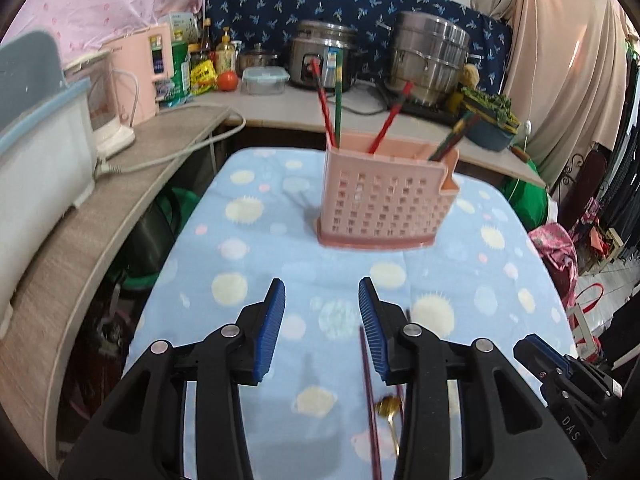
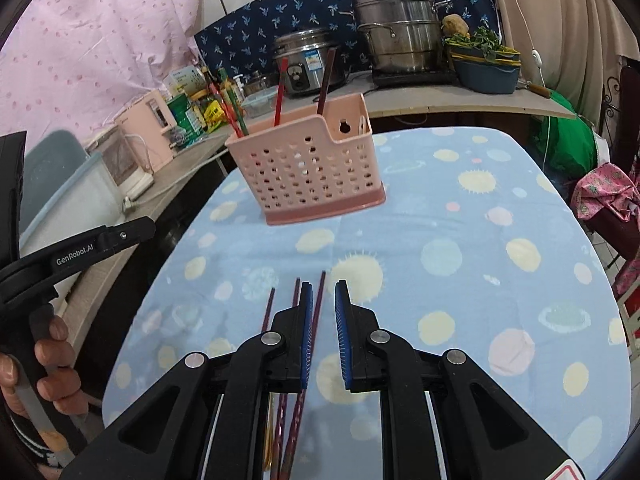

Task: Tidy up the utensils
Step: 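Move both tools back to the remaining chopsticks on the table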

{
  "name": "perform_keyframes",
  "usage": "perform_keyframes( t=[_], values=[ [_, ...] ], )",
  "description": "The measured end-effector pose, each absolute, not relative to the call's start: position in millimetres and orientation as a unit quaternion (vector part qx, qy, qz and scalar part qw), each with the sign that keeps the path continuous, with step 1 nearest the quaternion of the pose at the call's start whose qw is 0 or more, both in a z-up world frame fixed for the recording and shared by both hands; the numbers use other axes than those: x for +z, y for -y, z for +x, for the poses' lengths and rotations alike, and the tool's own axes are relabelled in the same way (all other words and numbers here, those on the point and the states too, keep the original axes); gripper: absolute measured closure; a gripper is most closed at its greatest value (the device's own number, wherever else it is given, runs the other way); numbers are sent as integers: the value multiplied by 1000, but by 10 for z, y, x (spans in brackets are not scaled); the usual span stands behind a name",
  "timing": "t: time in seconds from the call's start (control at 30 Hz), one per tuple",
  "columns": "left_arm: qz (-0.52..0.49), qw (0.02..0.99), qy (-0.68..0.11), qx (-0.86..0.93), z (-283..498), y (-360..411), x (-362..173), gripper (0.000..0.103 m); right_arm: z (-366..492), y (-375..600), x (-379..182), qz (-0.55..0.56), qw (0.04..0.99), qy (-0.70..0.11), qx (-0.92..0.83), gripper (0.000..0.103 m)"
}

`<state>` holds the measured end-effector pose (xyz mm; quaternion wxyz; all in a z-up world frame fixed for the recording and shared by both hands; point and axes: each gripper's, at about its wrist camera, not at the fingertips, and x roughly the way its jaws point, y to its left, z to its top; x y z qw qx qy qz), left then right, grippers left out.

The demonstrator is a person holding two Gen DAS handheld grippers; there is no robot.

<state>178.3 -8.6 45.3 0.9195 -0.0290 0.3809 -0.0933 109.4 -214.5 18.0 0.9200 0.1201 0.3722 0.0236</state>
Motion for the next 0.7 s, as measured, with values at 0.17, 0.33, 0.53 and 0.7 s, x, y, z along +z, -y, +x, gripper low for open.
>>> perform_keyframes(
  t=[0.17,0.33,0.53,0.7],
  values=[
    [-19,908,-410,-84,1555,47,169,66,851,2040,-126,106,907,-406,27,89],
    [-8,896,-437,-81,1358,33,-96,66,653,1919,-382,108,892,-437,39,89],
    [5,880,-467,-86,1146,58,-368,66,532,1783,-566,105,880,-460,50,89],
    [9,871,-483,-89,1030,76,-498,66,499,1690,-633,99,877,-467,57,89]
  ],
)
